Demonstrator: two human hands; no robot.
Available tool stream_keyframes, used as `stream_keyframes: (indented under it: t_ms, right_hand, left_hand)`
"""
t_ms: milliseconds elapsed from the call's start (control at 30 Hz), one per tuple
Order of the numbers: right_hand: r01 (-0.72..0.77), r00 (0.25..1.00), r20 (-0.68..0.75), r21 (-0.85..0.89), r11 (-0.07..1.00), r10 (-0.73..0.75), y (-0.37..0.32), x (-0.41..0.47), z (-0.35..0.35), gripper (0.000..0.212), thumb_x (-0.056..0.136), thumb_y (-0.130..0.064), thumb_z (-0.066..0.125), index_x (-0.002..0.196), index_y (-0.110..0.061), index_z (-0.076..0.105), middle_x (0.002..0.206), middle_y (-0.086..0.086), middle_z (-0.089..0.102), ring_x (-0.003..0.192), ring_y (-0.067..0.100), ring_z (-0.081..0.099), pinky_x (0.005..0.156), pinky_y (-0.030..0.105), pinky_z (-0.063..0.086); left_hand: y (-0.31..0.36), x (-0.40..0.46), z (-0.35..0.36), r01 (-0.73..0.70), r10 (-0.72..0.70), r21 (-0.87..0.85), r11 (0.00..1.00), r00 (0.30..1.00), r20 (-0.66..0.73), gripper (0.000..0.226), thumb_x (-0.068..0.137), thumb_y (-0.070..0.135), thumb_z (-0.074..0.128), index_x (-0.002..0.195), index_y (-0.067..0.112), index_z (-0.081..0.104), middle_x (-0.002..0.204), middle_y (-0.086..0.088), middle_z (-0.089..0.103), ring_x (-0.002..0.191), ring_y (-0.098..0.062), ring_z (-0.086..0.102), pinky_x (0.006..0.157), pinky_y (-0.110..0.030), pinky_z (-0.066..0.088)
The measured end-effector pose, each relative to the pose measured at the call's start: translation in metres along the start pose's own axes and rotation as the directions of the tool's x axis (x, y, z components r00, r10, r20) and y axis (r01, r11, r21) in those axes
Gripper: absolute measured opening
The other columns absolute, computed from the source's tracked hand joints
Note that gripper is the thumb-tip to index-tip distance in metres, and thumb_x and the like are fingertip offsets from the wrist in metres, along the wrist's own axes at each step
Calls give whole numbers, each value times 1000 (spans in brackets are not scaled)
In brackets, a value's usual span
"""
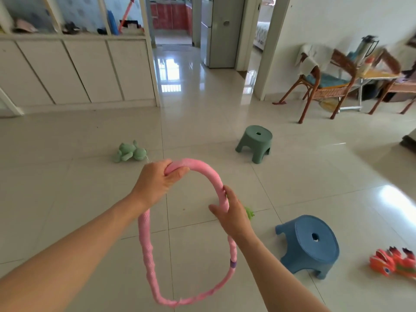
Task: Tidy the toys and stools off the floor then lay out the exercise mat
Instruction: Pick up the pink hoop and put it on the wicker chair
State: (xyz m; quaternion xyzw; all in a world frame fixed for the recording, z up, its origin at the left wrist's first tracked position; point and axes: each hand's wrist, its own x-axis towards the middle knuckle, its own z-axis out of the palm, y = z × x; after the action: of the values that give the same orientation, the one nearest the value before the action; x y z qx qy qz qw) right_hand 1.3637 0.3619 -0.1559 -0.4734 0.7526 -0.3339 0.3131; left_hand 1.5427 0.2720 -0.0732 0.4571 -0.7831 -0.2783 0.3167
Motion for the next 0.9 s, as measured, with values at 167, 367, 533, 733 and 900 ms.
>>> stream_keyframes:
  t_ms: [167,367,533,733,900]
  right_hand:
    - [-88,991,-88,118,989,98,-5,10,-22,30,91,-29,54,116,-12,52,98,5,59,88,23,57,81,41,48]
    - [-3,960,-238,523,852,149,-23,5,-47,20,96,-21,46,80,-10,51,67,4,45,60,18,46,58,35,44]
    - [179,945,-280,878,444,171,-87,-1,-92,32,94,-24,53,65,-13,48,50,-5,35,39,7,28,39,20,29]
    - [191,982,-189,972,138,-33,-146,-18,-110,41,93,-38,47,60,-14,50,43,-9,26,34,4,22,33,15,24]
    - [95,995,-96,994,-54,-26,-180,-14,-104,44,95,-43,43,59,-17,41,34,-11,24,26,4,20,29,13,21]
  left_hand:
    - [19,4,3,79,-79,-222,972,997,6,69,70,66,55,74,-2,60,59,4,42,55,-8,36,56,-23,31]
    - [43,0,11,223,-190,-523,823,975,118,43,88,34,59,54,18,38,38,12,29,31,-5,23,34,-16,20]
    - [45,-16,24,394,-213,-515,761,902,376,34,83,18,68,57,10,48,40,2,43,32,-8,34,38,-18,29]
    - [36,-23,13,372,32,-486,791,768,639,53,76,28,69,127,24,54,124,9,64,118,-2,56,102,-22,39]
    - [30,-27,11,453,-26,-460,764,733,679,45,68,36,75,108,21,63,114,2,69,113,-7,61,105,-27,39]
